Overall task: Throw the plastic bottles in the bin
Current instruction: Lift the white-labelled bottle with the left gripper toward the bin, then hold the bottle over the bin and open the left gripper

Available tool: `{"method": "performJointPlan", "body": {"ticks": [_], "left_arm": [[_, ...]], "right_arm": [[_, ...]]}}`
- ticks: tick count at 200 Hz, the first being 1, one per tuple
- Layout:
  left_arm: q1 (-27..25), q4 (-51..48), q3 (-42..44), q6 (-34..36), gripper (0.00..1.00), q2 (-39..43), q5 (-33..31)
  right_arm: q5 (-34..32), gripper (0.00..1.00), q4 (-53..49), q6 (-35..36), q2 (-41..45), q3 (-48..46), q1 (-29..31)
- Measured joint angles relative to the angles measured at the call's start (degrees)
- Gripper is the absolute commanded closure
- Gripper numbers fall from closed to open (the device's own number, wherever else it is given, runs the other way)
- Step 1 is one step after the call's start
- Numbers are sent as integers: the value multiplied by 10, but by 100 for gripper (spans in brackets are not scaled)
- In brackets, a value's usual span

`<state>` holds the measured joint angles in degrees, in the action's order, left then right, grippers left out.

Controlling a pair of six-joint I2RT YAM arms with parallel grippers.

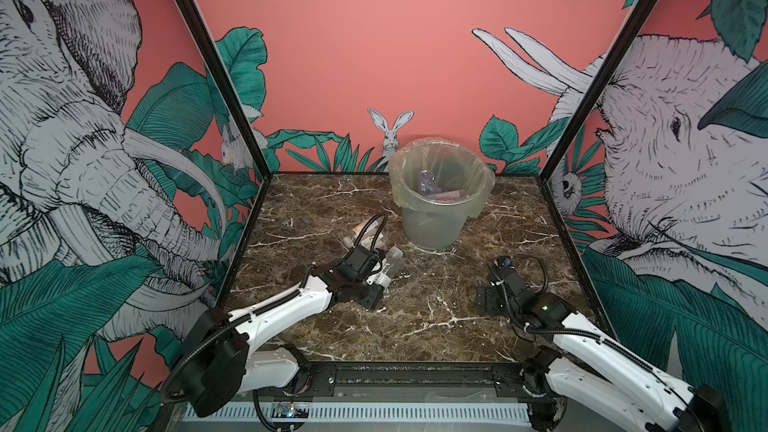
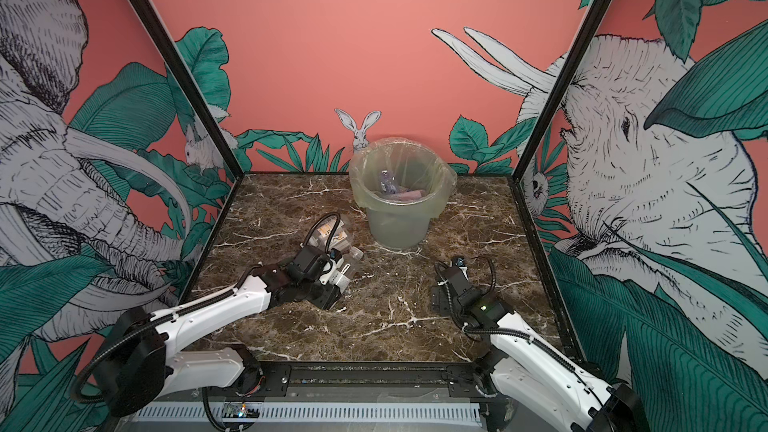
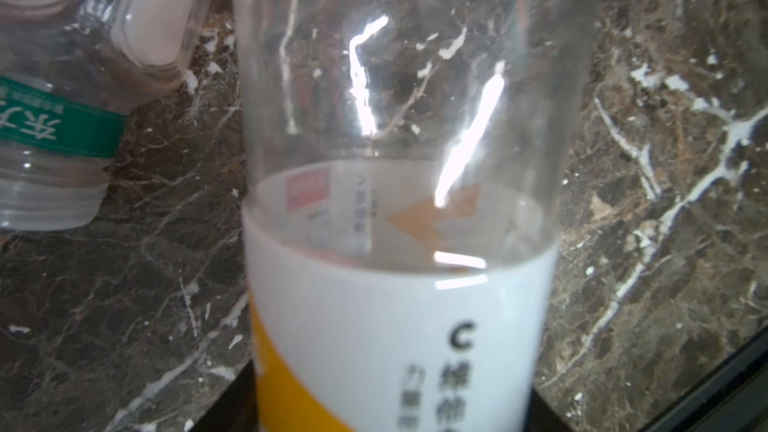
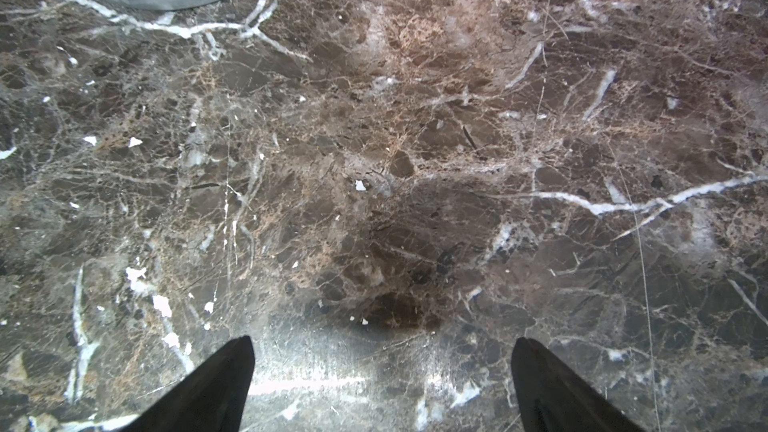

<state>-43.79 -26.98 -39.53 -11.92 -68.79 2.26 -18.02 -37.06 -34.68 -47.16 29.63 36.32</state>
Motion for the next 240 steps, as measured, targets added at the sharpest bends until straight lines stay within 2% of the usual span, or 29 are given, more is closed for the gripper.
{"method": "performJointPlan", "body": {"ticks": [51, 78, 99, 120, 151, 181, 192, 216, 228, 240], "left_arm": [[-39, 35, 55, -24, 54, 155, -38], [-70, 49, 54, -21, 55, 250, -85], [-88, 52, 33, -8, 55, 315, -133], [-91, 59, -34, 15, 55, 322, -166], [-91, 99, -199, 66, 54, 221, -178], [-85, 129, -431, 114, 51, 19, -154], [-75, 133, -521, 120, 42, -61, -129], [-43, 108, -721, 114, 2, -256, -65], [-27, 86, -781, 105, 0, -328, -46], [-18, 68, -790, 97, 0, -365, -38]], "right_arm": [[0, 1, 0, 3, -1, 0, 0], [0, 1, 0, 3, 2, 0, 0], [0, 1, 0, 3, 10, 0, 0], [0, 1, 0, 3, 14, 0, 0], [0, 1, 0, 3, 18, 0, 0], [-1, 1, 0, 3, 25, 0, 0], [-2, 1, 0, 3, 28, 0, 0], [-3, 1, 0, 2, 34, 0, 0], [-3, 1, 0, 2, 35, -1, 0], [-3, 1, 0, 2, 35, -1, 0]]}}
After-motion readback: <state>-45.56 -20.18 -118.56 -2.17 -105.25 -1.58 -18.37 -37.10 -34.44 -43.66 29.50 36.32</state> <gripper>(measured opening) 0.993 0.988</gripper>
